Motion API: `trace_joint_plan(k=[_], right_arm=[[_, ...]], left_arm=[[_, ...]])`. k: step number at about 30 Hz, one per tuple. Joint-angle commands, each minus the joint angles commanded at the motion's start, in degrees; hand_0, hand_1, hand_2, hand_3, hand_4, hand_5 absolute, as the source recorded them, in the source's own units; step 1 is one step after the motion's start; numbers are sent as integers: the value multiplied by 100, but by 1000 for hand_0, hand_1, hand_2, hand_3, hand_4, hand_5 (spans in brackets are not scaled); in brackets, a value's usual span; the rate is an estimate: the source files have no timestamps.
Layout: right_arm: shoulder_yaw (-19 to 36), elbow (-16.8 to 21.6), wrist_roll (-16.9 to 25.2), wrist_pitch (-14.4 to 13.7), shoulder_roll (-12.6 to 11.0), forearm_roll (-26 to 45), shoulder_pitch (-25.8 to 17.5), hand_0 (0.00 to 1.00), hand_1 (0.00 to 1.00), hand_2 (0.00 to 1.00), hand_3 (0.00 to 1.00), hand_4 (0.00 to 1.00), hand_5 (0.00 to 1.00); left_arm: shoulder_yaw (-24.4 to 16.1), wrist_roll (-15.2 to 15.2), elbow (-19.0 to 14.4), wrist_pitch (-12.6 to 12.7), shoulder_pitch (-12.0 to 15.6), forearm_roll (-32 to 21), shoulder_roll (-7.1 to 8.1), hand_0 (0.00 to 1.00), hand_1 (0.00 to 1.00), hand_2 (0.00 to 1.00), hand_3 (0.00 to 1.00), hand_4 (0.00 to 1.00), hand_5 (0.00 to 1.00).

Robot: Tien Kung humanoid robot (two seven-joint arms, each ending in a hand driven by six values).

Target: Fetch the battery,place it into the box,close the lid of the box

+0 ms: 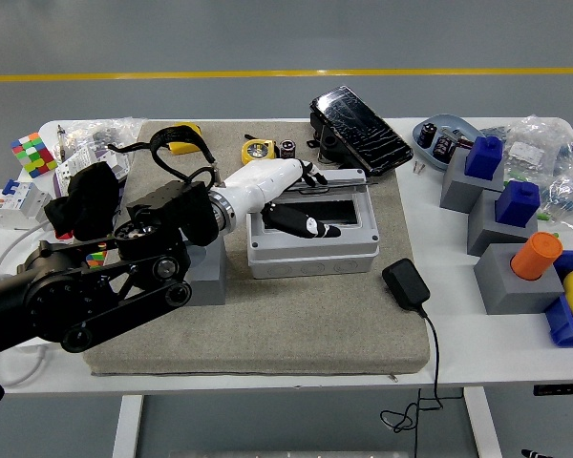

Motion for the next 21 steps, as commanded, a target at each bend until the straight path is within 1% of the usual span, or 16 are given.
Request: trace_joint_plan(k=[4,9,14,17,21], right_arm=[[-13,-5,-1,1,-1,4,-5,670,672,686,534,911,470],[-13,-2,0,1,6,0,0,670,672,687,534,911,470],[-12,-3,2,-1,9,-2,-5,670,672,687,535,911,471],[3,-2,7,-6,11,-5,-3,670,672,687,535,911,471],[8,-6,3,-3,16,-4,-3,670,672,687,535,911,471]], left_arm=[[-11,8,-36,-29,0,-94,6,634,772,739,767,998,617],[144,22,45,-86,12,-361,-5,621,767,736,767,998,618],[140,10,42,-91,19,-450,-2,610,760,735,767,998,618],[17,-7,-19,-62,35,-382,18,610,760,735,767,998,618],[-365,-80,-202,29,127,-166,55,608,757,733,766,998,616]])
